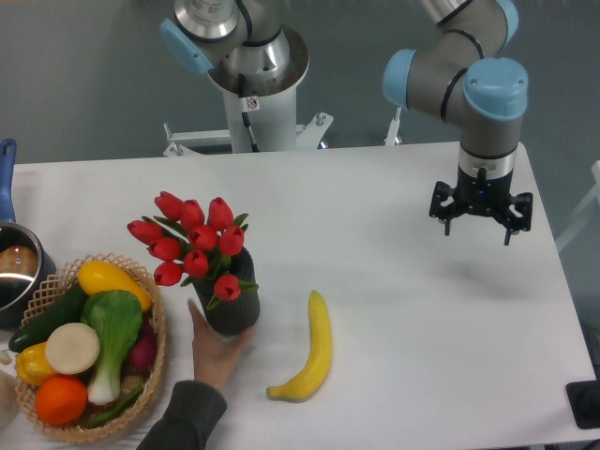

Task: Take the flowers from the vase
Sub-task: 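Move the open gripper toward the red tulip bouquet, then lower the gripper onto the tulip stems above the grey vase, then close the gripper around the tulip stems, then lift the tulips straight up out of the grey vase, then carry the held tulips away from the vase toward the table edge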

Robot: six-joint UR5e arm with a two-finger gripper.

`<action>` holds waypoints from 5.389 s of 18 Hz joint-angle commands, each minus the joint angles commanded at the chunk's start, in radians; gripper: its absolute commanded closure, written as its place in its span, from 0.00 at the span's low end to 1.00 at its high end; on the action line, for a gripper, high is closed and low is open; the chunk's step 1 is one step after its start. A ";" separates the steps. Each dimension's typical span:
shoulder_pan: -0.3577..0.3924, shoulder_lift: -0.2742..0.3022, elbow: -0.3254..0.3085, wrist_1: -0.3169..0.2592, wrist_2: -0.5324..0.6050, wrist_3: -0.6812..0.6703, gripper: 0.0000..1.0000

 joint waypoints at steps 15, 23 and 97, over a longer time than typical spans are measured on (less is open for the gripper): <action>-0.031 0.262 -0.193 0.011 -0.465 -0.018 0.00; -0.155 0.310 -0.307 0.011 -0.767 -0.014 0.00; 0.097 0.140 0.179 0.014 -0.784 -0.155 1.00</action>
